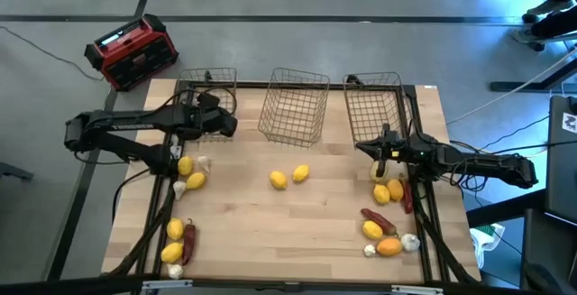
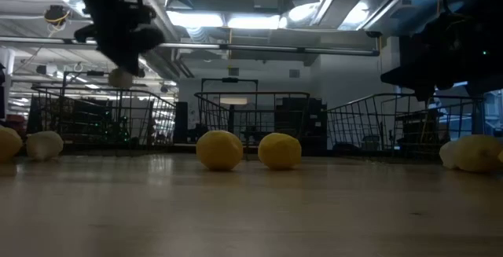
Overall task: Sort produce into baskets
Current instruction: Put the garlic into the left wire basket
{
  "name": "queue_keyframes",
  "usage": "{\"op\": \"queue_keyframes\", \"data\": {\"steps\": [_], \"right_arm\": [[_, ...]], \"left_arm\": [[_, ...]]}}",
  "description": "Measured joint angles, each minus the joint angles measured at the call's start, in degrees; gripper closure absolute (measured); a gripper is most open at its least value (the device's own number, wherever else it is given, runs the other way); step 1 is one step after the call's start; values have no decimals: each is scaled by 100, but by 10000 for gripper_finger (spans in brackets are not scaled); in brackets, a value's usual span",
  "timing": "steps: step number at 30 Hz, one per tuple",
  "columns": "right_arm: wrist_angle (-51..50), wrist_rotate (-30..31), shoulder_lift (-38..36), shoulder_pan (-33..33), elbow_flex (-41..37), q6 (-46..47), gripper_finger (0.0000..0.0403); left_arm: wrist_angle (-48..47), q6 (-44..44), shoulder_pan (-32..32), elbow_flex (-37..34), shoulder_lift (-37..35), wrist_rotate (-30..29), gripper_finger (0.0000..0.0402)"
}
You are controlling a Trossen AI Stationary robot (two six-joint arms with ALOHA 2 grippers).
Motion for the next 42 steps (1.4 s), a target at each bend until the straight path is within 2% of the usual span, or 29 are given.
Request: {"op": "queue_keyframes", "data": {"steps": [13,31,35,42], "right_arm": [[1,-9,0,1,0,33,388],[3,-10,0,0,0,43,388],[4,-11,0,-1,0,44,388],[4,-11,0,1,0,44,388]], "left_arm": [[870,77,421,-770,-2,308,343],[1117,273,503,-1170,-2,620,340],[1120,300,633,-1170,-2,688,306],[1139,381,887,-1170,-2,1158,242]]}}
